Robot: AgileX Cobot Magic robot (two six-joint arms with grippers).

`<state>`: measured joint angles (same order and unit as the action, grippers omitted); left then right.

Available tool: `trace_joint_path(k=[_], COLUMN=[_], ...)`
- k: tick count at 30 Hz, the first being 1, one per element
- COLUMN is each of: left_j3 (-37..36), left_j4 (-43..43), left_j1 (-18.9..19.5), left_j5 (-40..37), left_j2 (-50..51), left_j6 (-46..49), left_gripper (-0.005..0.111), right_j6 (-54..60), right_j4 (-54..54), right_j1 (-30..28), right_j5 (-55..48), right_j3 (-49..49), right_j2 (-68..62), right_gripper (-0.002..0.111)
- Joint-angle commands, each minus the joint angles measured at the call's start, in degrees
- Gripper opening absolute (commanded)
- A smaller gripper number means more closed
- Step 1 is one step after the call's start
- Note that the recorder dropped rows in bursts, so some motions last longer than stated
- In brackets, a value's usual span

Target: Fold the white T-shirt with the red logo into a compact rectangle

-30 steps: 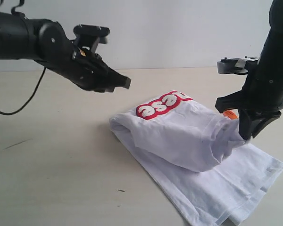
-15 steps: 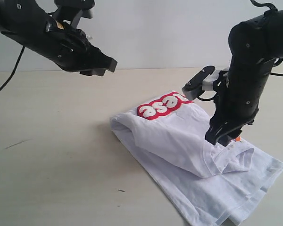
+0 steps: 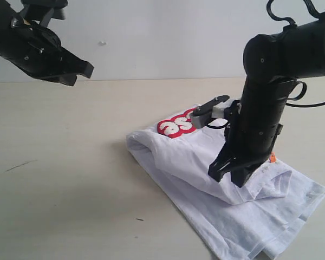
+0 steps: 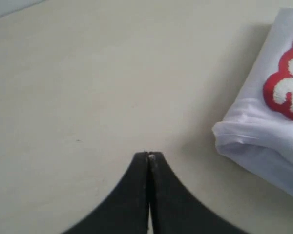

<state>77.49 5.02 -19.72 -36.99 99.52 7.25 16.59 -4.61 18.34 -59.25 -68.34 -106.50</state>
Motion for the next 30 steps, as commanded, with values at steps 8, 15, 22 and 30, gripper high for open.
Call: trace_joint_path(k=[8, 15, 22, 30], left_j3=[-0.2, -0.2, -0.2, -0.2], left_j4=[0.8, 0.8, 1.4, 1.4], left_j1=[0.7, 2.9, 3.2, 3.2], left_j5=[-2.7, -0.4, -0.6, -1.3], left_j2=[-1.4, -1.6, -1.6, -1.6], left_j6=[0.0, 0.0, 0.0, 0.0], left_gripper=[0.000, 0.000, 0.000, 0.000], right_j6=[-26.7, -7.5, 5.0, 11.5], right_j4=[15.5, -7.3, -15.6, -14.4], right_j1=[2.6, 2.9, 6.4, 12.4], right_j5=[36.0, 19.7, 15.5, -3.7], right_j3=[-6.4, -21.0, -21.4, -21.1], right_j2=[-5.1, -17.5, -20.7, -20.0], right_gripper=[0.000, 0.000, 0.000, 0.000])
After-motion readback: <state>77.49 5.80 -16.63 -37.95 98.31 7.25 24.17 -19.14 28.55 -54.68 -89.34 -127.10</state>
